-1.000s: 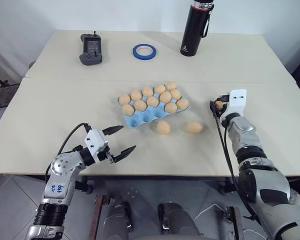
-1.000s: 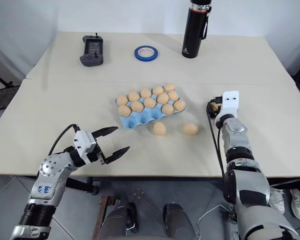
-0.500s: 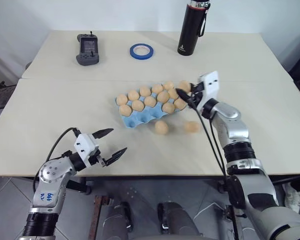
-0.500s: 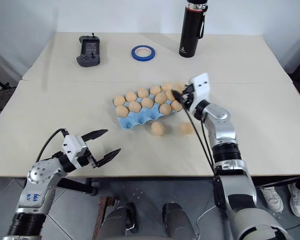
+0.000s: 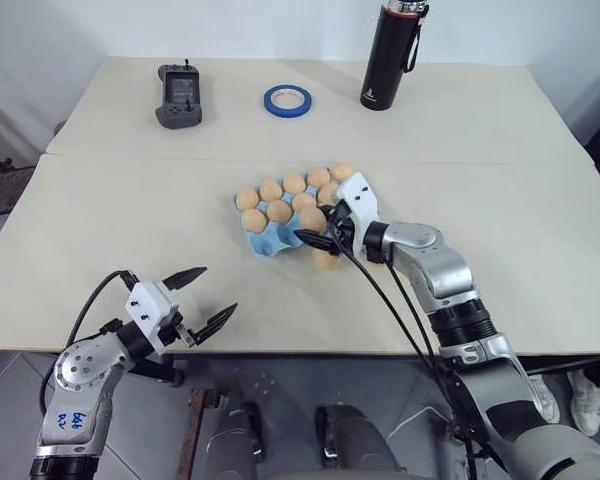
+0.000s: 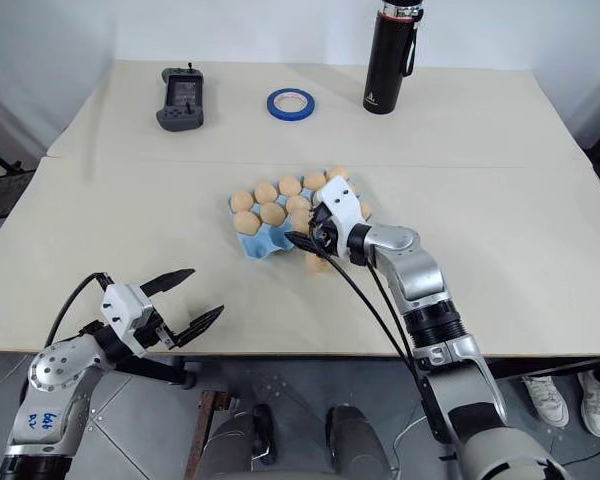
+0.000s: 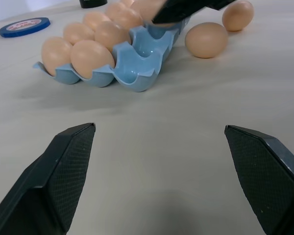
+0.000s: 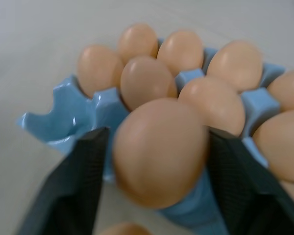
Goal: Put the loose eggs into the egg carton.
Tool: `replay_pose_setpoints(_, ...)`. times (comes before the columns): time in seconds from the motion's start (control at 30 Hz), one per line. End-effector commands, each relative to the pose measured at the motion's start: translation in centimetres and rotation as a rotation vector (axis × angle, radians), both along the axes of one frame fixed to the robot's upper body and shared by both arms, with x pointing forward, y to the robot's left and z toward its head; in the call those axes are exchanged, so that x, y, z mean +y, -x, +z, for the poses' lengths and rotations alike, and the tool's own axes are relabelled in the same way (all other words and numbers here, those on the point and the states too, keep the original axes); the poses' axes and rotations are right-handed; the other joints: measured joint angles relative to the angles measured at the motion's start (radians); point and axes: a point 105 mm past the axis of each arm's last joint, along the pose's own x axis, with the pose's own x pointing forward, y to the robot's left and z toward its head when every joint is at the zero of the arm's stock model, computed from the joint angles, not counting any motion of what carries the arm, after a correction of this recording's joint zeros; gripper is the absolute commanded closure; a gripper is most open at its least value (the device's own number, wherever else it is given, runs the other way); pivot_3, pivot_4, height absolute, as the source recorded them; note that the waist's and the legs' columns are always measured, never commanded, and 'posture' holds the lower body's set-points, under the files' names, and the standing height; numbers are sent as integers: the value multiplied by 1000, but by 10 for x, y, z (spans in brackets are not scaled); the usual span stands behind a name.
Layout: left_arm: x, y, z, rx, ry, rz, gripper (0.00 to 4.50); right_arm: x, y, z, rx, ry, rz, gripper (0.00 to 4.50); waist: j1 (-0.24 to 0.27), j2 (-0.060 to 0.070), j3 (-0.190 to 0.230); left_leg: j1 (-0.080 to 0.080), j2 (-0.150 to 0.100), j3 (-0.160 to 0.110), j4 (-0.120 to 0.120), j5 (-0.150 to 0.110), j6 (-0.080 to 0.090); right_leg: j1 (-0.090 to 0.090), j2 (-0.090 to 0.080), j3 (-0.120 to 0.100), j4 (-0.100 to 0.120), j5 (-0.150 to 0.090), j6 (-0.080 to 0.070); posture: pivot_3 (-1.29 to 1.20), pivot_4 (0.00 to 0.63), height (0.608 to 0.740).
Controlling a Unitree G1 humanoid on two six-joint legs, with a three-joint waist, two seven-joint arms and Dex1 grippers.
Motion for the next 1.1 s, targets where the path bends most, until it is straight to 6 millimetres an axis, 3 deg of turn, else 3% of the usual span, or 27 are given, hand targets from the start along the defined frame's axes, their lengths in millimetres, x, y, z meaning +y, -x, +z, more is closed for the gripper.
replay_pose_setpoints(0.03,-4,3,11,-42,9,-12,0,-1,5,20,-65,-16,17,34,0,0,0,-1,0,0,0,0,0,-1,0,0,0,0,0,0,150,740)
replay_pose_setpoints(0.2,-8,-3,15,-46,11,-39,0,-36,11,33,-126,6,-1,34,9,0,0,-2,0,0,1,0,1,0,0,0,0,0,0,0,150,740)
replay_pose_setpoints(0.33,-16,-9,16,-40,13,-84,0,-74,33,36,-243,-11,18,34,16,-1,0,-2,-1,-1,2,0,1,1,0,-1,-2,0,1,0,150,740)
replay_pose_setpoints(0.47,-28,-13,16,-22,27,-148,0,-113,58,20,-309,14,12,34,14,-1,0,-2,-1,0,2,0,4,2,1,-1,-2,0,1,0,150,740)
replay_pose_setpoints(0.53,-33,-18,17,-17,32,-166,0,-146,68,2,-246,-6,-84,34,13,-1,0,-1,-1,0,3,2,6,3,2,0,-2,0,2,0,150,740)
replay_pose_setpoints(0.63,-39,-22,18,1,50,-199,0,-179,80,-16,-229,-18,-212,34,10,-1,0,3,0,-2,5,2,6,7,3,0,-2,0,2,0,150,740)
replay_pose_setpoints(0.77,-47,-22,21,6,41,-246,0,-193,101,-34,-205,-5,-254,34,3,-1,0,5,0,-1,6,0,2,9,3,1,-1,1,4,0,150,740)
replay_pose_setpoints(0.9,-51,-29,20,17,31,-274,0,-190,114,-45,-196,-24,-287,34,5,-1,0,6,0,-2,7,0,2,10,2,0,-1,2,4,0,150,740)
replay_pose_setpoints(1.1,-49,-32,20,0,16,-281,0,-174,104,-40,-216,-34,-248,34,4,-1,0,5,0,-1,8,0,3,10,2,1,-1,2,5,0,150,740)
